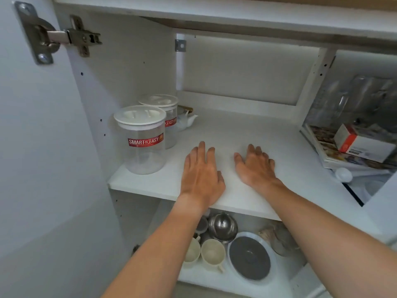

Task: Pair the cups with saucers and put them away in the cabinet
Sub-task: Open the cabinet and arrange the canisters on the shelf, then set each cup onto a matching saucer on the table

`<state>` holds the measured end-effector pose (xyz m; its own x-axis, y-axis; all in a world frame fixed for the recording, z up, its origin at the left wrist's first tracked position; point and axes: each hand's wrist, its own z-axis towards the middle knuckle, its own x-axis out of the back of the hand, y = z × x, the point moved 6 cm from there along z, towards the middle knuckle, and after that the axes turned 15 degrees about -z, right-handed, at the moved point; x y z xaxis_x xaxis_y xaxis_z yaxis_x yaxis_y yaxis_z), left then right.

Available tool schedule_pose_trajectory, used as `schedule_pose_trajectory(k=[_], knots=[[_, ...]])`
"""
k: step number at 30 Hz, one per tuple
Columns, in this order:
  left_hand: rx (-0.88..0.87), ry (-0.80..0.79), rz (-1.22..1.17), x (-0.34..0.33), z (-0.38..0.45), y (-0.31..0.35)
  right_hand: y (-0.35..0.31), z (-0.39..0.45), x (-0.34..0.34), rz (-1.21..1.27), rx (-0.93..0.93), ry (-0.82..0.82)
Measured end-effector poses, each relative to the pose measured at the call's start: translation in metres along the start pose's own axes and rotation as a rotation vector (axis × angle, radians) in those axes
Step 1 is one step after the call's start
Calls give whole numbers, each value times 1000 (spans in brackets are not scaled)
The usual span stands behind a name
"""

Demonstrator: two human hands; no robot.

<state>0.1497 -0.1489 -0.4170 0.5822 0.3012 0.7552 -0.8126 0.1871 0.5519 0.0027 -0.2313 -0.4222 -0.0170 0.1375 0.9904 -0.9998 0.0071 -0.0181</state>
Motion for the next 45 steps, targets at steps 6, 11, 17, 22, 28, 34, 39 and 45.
schedule_pose_trajectory(k=[6, 11, 17, 22, 28, 34, 39, 45], knots=[[216, -293, 144, -13, -1, -8, -2, -34, 1, -107, 119, -78], [366, -447, 81, 15, -53, 12, 13, -112, 25, -205, 198, -301], [334, -587, 209, 109, -97, 73, 31, -209, 113, -284, 265, -487], [366, -607, 191, 205, -111, 145, 44, -263, 220, -220, 229, -605], [312, -579, 122, 296, -112, 227, 46, -276, 341, -141, 209, -561], [212, -514, 154, 338, -79, 255, 42, -239, 415, -128, 143, -365], [189, -415, 133, 354, -41, 264, 44, -200, 448, -107, 98, -270], [217, -354, 51, 343, 31, 269, 56, -136, 453, -144, 101, -211]])
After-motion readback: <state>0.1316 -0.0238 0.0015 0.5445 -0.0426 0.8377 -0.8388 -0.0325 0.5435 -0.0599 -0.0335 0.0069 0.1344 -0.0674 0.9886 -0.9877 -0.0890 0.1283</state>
